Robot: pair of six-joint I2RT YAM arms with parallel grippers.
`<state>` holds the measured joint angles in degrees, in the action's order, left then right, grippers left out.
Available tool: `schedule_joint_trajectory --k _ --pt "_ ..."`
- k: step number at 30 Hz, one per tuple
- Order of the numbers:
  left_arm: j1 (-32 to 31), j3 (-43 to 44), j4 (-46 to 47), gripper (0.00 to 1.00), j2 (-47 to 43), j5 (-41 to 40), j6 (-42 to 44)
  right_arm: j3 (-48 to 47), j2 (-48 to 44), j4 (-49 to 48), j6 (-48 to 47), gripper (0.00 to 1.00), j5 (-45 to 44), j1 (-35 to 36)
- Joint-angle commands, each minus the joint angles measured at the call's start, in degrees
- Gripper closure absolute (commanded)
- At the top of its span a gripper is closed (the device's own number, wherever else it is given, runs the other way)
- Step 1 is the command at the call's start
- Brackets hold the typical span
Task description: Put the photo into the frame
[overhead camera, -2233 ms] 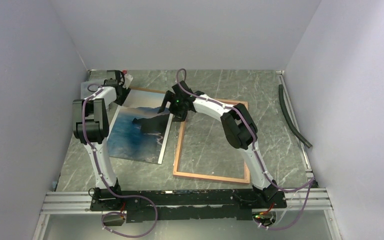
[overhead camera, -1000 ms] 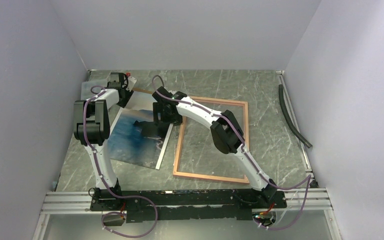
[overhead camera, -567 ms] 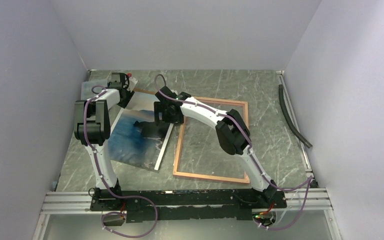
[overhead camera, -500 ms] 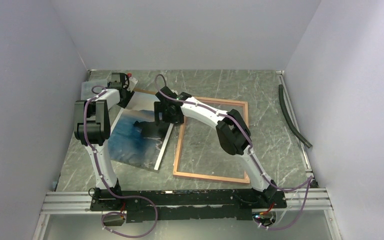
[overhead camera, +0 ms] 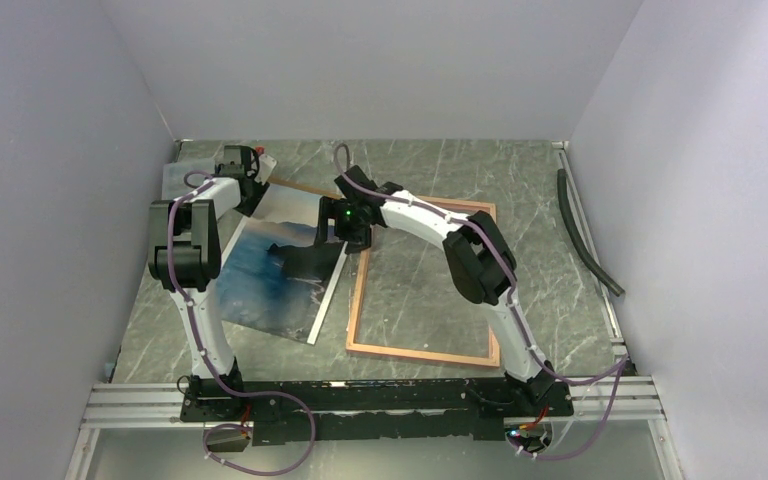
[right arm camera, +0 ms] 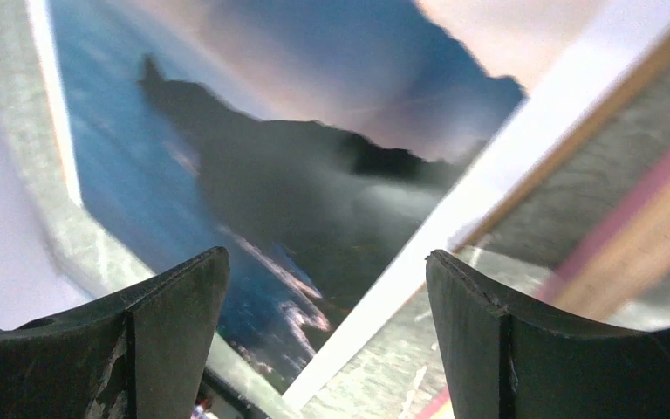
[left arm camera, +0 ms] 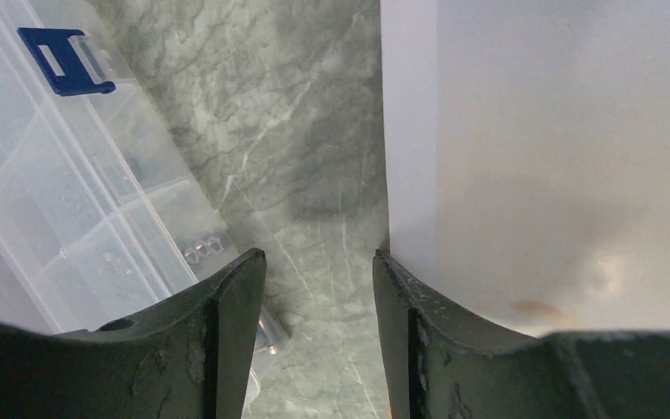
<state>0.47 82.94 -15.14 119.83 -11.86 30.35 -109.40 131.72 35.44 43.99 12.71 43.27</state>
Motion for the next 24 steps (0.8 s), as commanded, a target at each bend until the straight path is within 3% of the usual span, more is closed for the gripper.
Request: schedule_joint_trajectory --k 1,3,5,10,14,18,22,24 --pt "-2.41 -2.17 -9.6 0.45 2.05 6.24 -2.01 8.68 -8.06 -26.53 2.68 0.13 17.44 -0.76" --pt "-2.45 -2.07 -9.81 0.46 1.99 6.44 -2.0 9.89 -7.83 -32.29 3.89 0.13 26.44 -1.9" --pt "-2.44 -1.9 -9.95 0.46 2.03 6.53 -2.08 7.23 -6.49 -27.74 2.45 0.12 28.97 -2.98" --pt "-1.55 0.6 -13.34 0.45 1.54 8.14 -3.38 4.18 -8.25 -16.0 -4.97 0.07 12.22 -4.78" --pt "0.19 6.84 -19.05 0.4 0.21 10.93 -4.4 -3.79 -4.95 -8.03 -7.89 0.06 -2.78 -5.21" --pt "2.88 11.61 -24.32 0.34 -2.29 13.16 -4.52 -11.58 1.56 -2.95 -8.36 0.06 -7.47 -5.16" --pt "4.52 10.85 -27.32 0.29 -5.68 14.73 -3.54 -16.64 6.03 0.61 -8.89 0.07 -10.34 -5.4" --pt "4.94 8.2 -28.07 0.17 -7.74 15.6 -2.35 -16.48 6.95 -0.01 -9.53 0.07 -11.38 -5.82"
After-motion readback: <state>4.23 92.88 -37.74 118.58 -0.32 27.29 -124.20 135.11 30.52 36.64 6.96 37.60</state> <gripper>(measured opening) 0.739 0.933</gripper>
